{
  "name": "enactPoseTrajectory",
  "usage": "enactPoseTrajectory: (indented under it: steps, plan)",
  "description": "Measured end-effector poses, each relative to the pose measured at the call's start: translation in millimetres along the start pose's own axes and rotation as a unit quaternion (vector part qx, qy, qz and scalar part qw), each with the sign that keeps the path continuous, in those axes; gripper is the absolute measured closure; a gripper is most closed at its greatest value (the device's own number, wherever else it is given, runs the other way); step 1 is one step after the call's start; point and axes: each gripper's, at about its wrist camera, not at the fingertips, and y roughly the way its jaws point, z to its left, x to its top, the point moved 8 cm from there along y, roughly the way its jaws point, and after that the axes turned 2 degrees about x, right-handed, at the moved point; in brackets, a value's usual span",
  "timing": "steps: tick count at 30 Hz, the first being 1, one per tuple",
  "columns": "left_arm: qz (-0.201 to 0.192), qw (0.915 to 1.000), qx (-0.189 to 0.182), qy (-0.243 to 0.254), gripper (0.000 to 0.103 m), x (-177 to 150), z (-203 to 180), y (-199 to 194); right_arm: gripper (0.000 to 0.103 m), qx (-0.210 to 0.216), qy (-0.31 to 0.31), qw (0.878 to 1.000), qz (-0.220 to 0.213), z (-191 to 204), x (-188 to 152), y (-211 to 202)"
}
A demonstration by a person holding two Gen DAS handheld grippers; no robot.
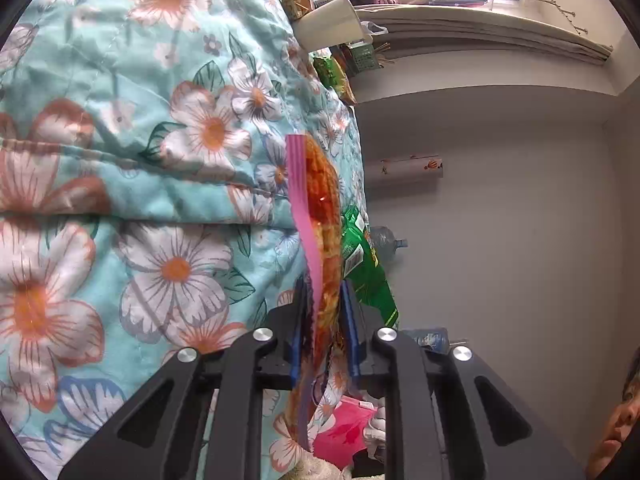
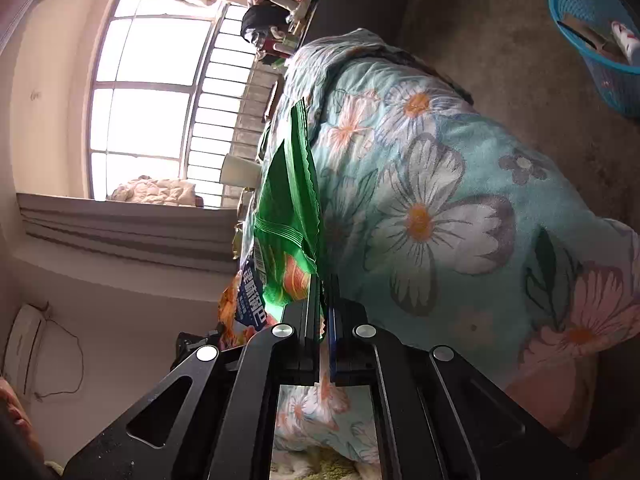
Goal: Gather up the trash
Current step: 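Lift both snack bags and carry them over the wastebasket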
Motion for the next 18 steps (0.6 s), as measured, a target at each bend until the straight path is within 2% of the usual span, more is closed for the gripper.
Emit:
enactPoseTrajectory:
  steps: [1, 5, 9, 14, 18]
  plan:
    - [-0.005, 0.9999, 0.002, 0.009, 0.097, 1.4, -5.0, -1.4, 0.102, 0.012, 0.002, 1.0, -0.004, 2.9, 1.4, -4.0]
    - [-0.008, 0.9987, -0.008, 0.05, 0.099, 5.6, -41.0, -0.7, 0.102, 0.051, -0.004, 0.997, -0.049, 19.5, 16.6, -34.6]
    - [0.0, 0.9926, -0.043, 0.113, 0.1, 11.3, -101.8, 16.5, 0.102, 0.078, -0.011, 0.991, -0.108, 30.3, 36.3, -79.4]
    - [0.039, 0.9798, -0.075, 0.181, 0.1, 9.6, -173.1, 72.8, 0.102, 0.083, -0.012, 0.978, -0.19, 25.9, 61.5, -140.2]
    - [0.07, 0.9683, -0.076, 0.228, 0.1, 5.8, -217.0, 136.2, 0.102, 0.073, 0.006, 0.964, -0.254, 4.3, 84.6, -186.2]
